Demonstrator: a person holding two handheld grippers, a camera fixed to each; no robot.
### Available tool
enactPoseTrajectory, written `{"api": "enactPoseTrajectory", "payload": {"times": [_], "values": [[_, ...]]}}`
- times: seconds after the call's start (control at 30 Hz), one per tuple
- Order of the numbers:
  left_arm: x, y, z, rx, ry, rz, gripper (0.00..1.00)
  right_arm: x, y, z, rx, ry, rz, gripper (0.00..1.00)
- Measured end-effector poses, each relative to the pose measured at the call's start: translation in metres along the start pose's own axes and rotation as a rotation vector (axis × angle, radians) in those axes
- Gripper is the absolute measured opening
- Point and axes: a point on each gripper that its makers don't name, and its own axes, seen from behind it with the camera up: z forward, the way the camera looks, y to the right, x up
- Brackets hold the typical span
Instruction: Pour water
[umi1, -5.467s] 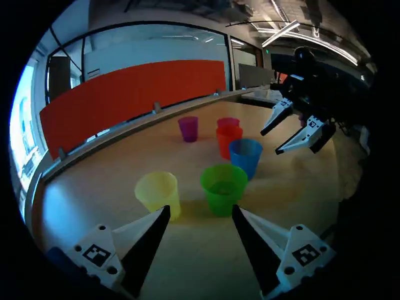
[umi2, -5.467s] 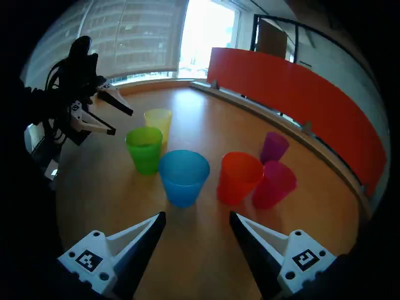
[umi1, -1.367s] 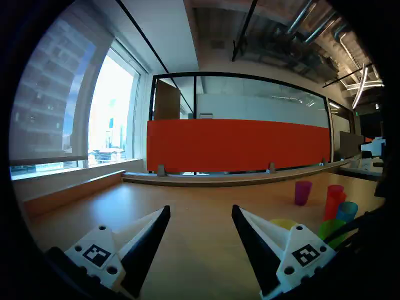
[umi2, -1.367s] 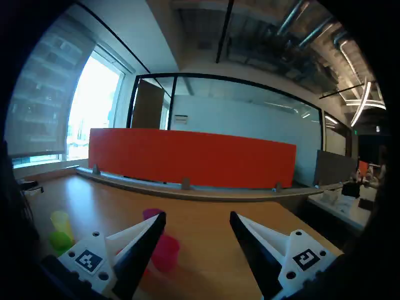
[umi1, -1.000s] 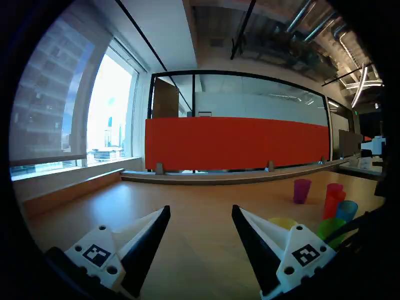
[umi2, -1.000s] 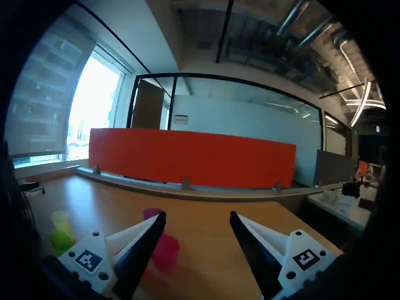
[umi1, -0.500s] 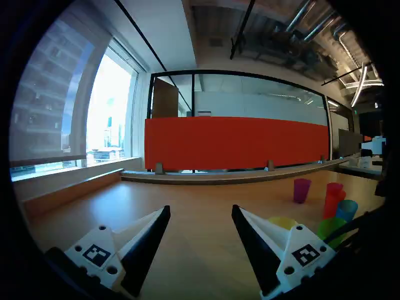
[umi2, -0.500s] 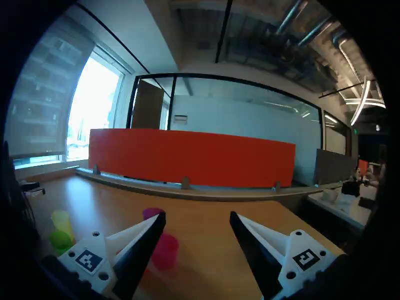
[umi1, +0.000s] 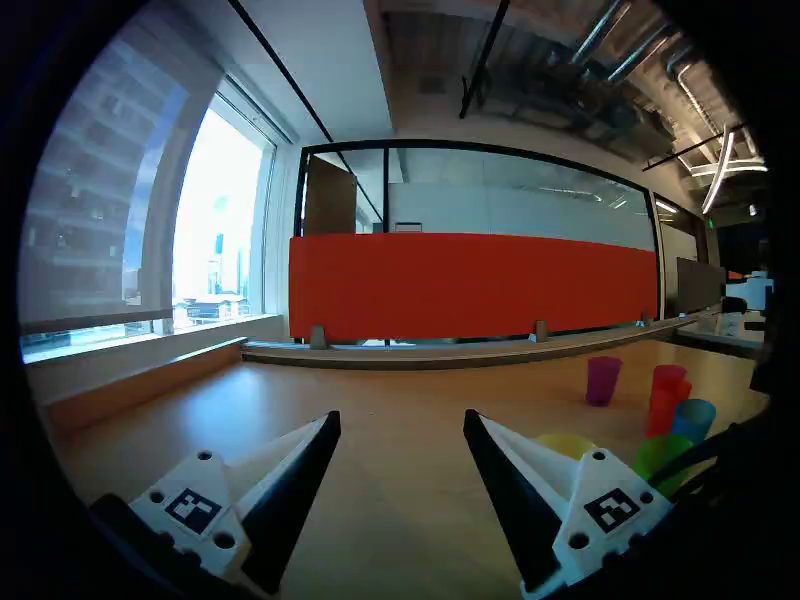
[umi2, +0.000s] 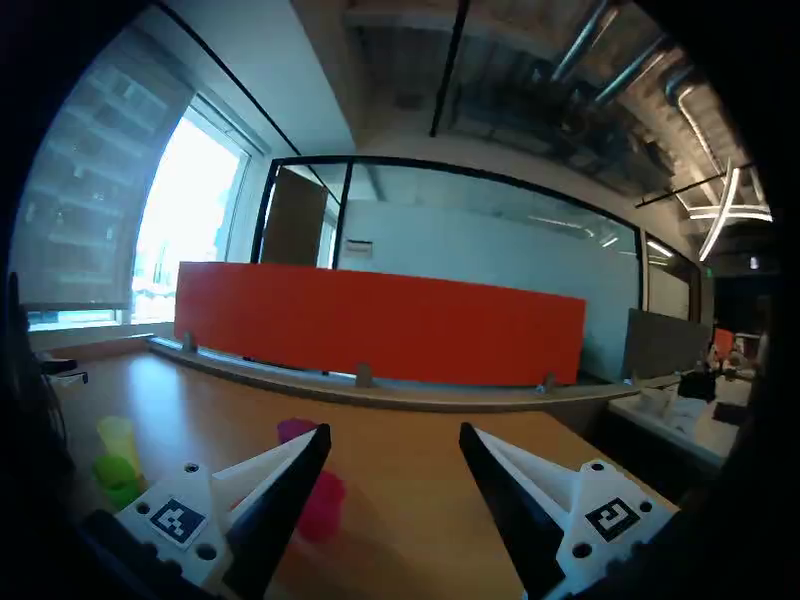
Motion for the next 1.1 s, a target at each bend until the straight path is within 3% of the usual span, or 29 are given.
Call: {"api": "enactPoseTrajectory", "payload": {"times": [0.27,0.67,0.87,1.1], "values": [[0.000,0.000,0.000,0.000,0.000,0.000,0.91,-0.002,0.006,-0.002,-0.021,0.048,-0.013,1.00],[0.000,0.000,0.000,0.000,0.000,0.000,0.91,-0.031,0.007,0.002,-0.009,0.061,0.044,1.00],[0.000,-0.001,0.000,0.000,0.000,0.000,0.91,-0.040,0.001,0.005,-0.008,0.062,0.072,1.00],[0.000,-0.001,0.000,0.000,0.000,0.000,0.91,-0.059,0.002,0.009,-0.027,0.030,0.057,1.00]]}}
